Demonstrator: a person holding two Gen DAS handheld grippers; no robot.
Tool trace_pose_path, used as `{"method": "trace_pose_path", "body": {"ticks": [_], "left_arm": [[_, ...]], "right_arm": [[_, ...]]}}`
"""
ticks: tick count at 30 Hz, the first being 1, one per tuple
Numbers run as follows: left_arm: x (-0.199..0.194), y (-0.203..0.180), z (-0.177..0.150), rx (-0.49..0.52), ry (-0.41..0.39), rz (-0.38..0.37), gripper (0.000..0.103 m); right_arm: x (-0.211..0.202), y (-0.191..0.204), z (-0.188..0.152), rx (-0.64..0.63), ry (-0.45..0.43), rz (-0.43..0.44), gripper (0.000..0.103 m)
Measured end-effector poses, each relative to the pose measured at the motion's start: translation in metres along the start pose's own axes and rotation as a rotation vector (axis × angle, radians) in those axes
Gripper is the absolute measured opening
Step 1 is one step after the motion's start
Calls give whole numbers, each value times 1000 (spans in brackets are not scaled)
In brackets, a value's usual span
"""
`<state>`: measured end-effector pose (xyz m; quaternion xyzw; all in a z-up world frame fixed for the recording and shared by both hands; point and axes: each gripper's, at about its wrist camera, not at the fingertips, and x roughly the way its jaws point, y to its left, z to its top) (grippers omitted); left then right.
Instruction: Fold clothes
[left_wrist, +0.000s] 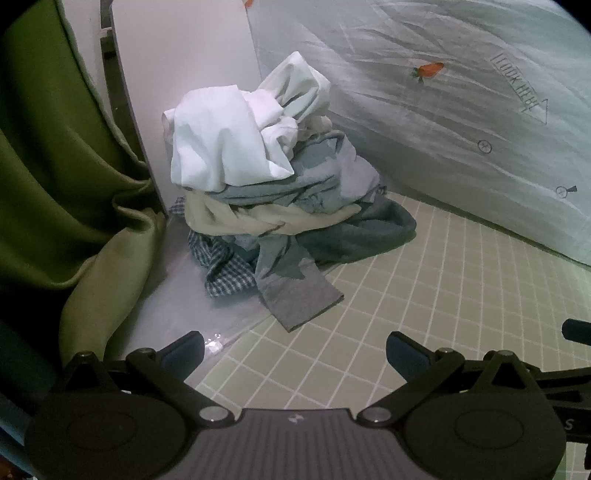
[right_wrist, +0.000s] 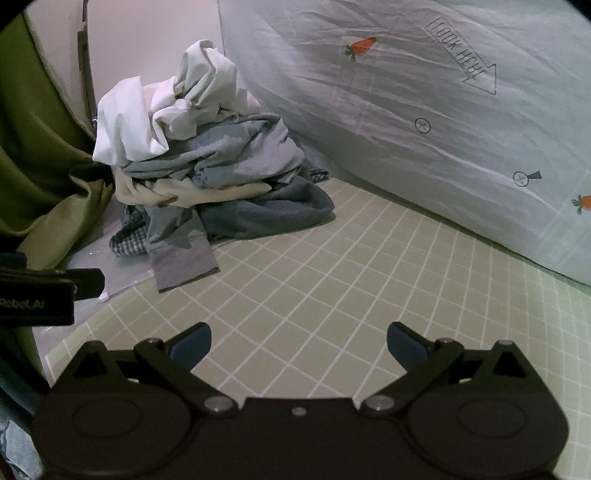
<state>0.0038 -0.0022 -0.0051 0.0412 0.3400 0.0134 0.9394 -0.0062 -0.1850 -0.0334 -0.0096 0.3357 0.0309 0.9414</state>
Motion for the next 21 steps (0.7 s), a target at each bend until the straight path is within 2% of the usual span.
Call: {"method": "trace_pose_path", "body": {"ticks": [14,21], "left_arm": [[11,-4,-4,10,42,-4,103],[32,1,1,-14,95,11,103]], "right_arm": [[10,14,0,-46,28,29,102],[26,39,8,-208,28,48,102]]}}
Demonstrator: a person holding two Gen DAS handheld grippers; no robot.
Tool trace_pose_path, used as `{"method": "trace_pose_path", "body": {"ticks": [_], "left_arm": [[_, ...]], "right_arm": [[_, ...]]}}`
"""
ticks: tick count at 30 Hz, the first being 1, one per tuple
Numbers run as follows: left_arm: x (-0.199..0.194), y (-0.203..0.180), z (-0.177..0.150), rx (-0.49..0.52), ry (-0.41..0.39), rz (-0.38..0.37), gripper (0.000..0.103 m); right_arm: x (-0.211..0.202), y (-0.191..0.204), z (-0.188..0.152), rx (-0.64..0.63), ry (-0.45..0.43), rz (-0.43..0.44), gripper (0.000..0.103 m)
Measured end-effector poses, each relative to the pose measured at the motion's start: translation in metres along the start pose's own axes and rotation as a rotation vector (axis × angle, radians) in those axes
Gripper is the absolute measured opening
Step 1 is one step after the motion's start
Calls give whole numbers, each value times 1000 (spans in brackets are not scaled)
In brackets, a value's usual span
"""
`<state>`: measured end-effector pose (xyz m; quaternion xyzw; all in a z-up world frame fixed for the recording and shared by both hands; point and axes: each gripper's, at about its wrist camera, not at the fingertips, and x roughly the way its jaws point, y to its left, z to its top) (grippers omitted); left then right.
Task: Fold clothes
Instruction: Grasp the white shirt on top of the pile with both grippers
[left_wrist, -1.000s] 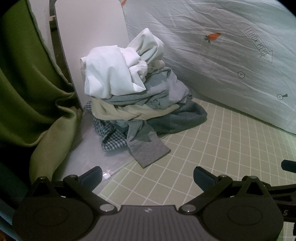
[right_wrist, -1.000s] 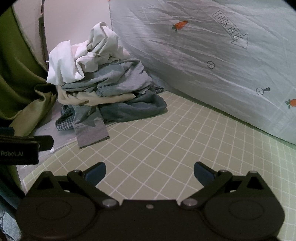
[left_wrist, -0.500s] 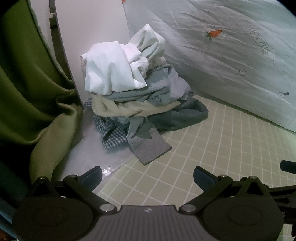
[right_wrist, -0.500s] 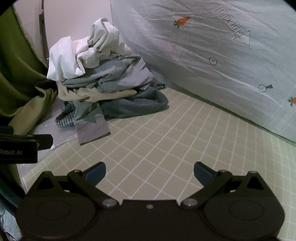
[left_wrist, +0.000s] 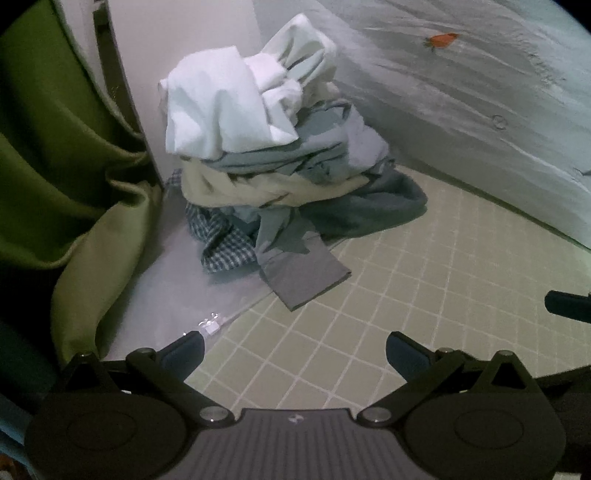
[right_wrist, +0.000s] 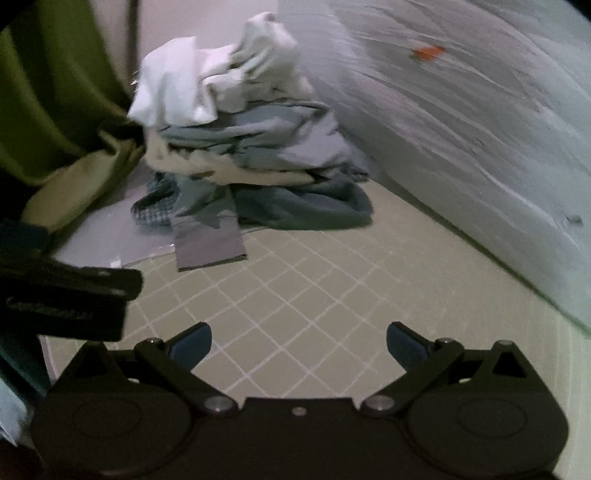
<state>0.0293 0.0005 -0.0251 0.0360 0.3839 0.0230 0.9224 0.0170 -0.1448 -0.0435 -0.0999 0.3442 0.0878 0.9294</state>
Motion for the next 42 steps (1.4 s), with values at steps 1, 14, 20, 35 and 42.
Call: {"method": "trace_pose_path", "body": {"ticks": [1,14,20,35,42], "left_arm": [[3,2,3,-8,6,1,103],[38,53,128,-237,-148,35,102],[63,68,183,-337,-202,-21,89],[98,70,217,-355,-135,38,17],[66,51,205,-286,-163,6,7]], "right_arm": [[4,3,3,-25,-1,6,102],[46,-24,135,47,-163,29,94],[68,-37,206,99,-246,139,83],[145,-15,275,7,-270,241,11],[117,-32,243,53,-306,221,6]]}}
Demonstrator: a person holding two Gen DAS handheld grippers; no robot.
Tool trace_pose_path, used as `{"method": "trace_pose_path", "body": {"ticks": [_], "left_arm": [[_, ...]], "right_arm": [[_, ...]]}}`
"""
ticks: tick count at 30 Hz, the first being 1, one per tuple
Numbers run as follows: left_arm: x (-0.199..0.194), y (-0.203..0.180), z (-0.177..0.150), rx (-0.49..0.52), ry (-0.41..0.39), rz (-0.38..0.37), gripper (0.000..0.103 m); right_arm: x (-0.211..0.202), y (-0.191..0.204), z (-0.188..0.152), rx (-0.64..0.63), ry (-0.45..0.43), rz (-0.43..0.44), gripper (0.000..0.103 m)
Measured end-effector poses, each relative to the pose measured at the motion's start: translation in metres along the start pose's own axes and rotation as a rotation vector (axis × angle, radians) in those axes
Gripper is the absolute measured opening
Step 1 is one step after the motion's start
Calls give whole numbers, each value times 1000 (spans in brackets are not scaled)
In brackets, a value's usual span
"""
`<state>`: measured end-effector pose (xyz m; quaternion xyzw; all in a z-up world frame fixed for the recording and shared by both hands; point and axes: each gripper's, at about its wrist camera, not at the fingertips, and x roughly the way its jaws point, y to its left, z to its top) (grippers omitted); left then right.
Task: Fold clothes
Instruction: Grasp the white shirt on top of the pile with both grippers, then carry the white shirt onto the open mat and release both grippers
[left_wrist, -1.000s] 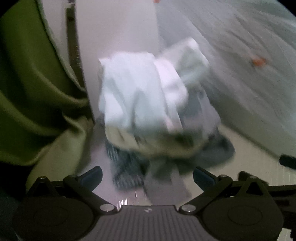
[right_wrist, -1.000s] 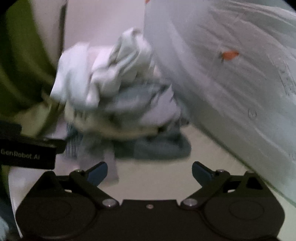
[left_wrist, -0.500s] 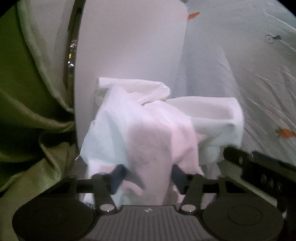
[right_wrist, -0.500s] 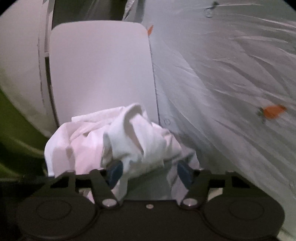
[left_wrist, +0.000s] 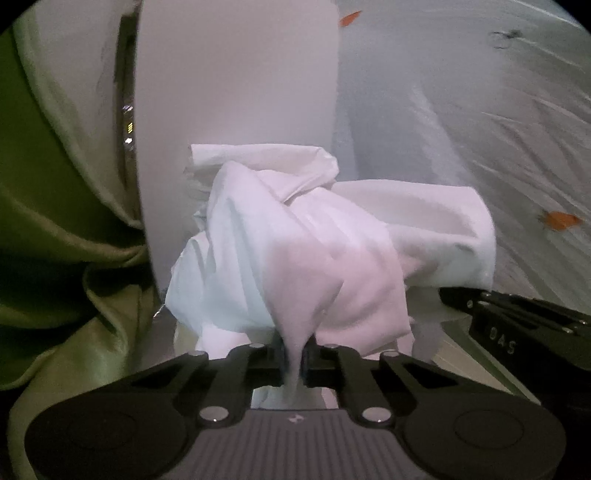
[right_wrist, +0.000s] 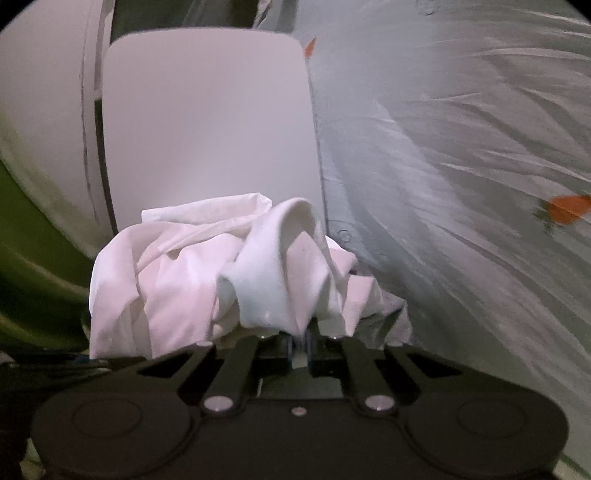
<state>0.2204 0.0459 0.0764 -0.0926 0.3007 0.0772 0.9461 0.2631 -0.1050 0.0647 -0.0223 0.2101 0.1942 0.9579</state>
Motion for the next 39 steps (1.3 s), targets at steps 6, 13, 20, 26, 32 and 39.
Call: {"method": "trace_pose_path", "body": {"ticks": [6,13,20,26,32,39], "left_arm": [[-67,-38,-33,115,-23,-143,6],[-135,-100,-127,278,132,-468,16],[-160,-131,-220,359,373,-536,26],[-163,-129,-224,303,364,-440,46],[-166,-125,-223,312,352,-376,61],[-165,-106,-210,338,314,-339,64]], "right_arm": [[-79,-23,-28,68,-75,-93,5],[-237,-65,-101,160,-120,-348,5],[-334,-133,-247,367,326,-633,8],[-396,-137,-283,467,334,-686,41],[-401,-140,-286,525,261,-655,74],[-360,-143,-285,601,231,-579,81]]}}
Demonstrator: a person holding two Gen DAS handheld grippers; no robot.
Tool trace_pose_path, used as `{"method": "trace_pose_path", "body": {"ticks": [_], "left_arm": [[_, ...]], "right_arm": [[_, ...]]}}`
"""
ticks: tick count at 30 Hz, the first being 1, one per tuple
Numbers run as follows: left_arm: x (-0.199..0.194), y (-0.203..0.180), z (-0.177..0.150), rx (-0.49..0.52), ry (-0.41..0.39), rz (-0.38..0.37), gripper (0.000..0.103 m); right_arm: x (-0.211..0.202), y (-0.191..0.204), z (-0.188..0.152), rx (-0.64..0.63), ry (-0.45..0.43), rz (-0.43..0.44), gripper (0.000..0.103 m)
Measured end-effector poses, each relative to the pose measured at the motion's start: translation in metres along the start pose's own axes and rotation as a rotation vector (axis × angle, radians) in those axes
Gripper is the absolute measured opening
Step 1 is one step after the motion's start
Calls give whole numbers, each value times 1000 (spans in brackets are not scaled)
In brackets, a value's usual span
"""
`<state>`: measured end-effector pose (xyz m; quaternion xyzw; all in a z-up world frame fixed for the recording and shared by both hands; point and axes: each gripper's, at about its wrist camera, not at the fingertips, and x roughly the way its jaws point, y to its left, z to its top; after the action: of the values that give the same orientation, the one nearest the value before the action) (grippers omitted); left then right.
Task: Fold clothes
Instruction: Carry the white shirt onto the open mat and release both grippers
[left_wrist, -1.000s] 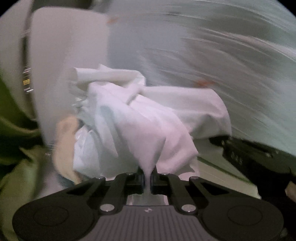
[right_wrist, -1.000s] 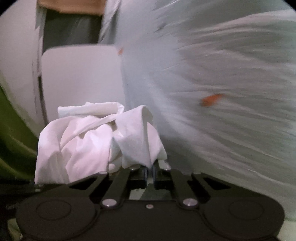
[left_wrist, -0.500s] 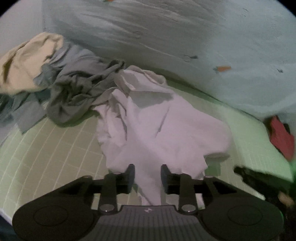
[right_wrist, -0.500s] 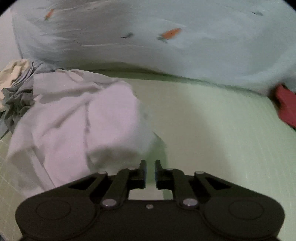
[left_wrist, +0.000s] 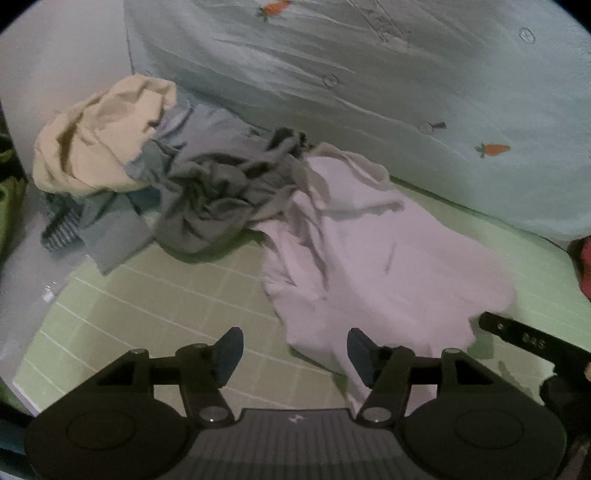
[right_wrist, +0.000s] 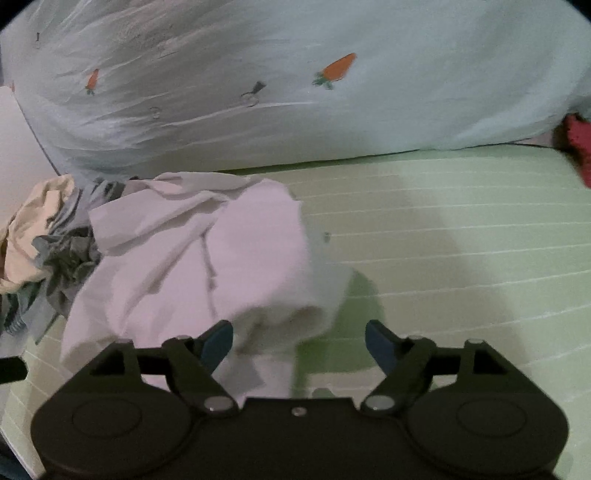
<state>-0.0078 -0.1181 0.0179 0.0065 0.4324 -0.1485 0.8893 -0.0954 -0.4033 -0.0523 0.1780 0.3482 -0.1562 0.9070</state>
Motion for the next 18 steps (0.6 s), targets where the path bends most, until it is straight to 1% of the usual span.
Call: {"method": "trace_pose_path", "body": {"ticks": [3,4,5,7,8,10,12,14,16,18], "left_arm": [[-1,7,2,-15,-4,14,64],[-1,9,3,-22,-4,19,64],[0,8,2,-33,2,18,64],[4,5,1,-57,13,13,64],[6,2,0,-70,17,10,64],[9,-5,-1,-95,24,6,64],[12,-13,-2,-110,22,2,64],[15,-24,-5,-125,19,-2,64],[21,-35,-7,-144,29,-6,64],[26,-46,-8,-152,39,-11,64]], "right_arm": [[22,8,5,14,-1,-14,81],[29,6,7,21,13,-8,73],[33,3,8,30,29,15,46],[33,-6,11,24,38,55,18],[26,-9,13,-1,16,65,12],[4,-12,18,-71,-44,50,11],[-24,-19,27,-136,-123,-2,11],[-53,-35,38,-190,-214,-88,11],[-79,-60,51,-230,-294,-191,11],[-96,-91,61,-229,-344,-303,12]]}}
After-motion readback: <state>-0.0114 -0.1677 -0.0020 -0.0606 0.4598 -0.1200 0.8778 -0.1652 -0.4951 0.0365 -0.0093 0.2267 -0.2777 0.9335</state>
